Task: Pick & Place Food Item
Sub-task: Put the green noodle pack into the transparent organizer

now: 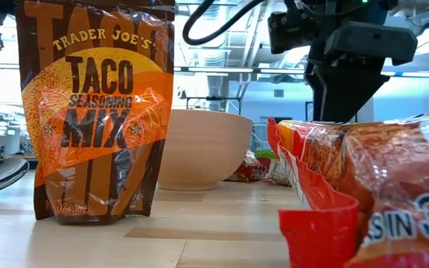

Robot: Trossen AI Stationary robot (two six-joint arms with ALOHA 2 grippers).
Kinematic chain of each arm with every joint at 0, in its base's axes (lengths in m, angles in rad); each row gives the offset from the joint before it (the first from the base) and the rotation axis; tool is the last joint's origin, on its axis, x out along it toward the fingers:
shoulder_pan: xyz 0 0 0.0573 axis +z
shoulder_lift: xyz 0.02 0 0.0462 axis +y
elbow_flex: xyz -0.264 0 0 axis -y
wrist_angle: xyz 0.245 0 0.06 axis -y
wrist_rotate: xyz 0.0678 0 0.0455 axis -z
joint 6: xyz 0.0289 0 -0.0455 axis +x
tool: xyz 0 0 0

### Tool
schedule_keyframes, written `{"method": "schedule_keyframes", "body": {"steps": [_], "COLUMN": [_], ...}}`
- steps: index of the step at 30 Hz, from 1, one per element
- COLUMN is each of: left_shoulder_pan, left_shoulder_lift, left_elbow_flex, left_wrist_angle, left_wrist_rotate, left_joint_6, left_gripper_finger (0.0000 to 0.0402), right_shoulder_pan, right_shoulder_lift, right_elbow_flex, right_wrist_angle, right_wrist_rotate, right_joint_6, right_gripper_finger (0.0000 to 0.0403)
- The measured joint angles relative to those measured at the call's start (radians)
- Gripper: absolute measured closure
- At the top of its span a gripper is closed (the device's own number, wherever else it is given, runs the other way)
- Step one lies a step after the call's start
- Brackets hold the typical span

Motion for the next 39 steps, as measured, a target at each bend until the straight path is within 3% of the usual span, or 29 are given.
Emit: {"method": "schedule_keyframes", "body": {"steps": [39], "left_shoulder_pan": [0.0], "left_shoulder_lift": [0.0], "left_elbow_flex": [0.0], "left_wrist_angle": [0.0], "left_wrist_rotate": [0.0], "left_joint_6": [0.001], "left_gripper_finger": [0.0309], "right_shoulder_pan": [-0.018], "right_shoulder_lift": [0.0], "right_elbow_flex": [-0.136], "right_wrist_angle": [0.111], "right_wrist_rotate": [-0.05], "right_joint_6": [0.025], "right_gripper_finger": [0.0248]}}
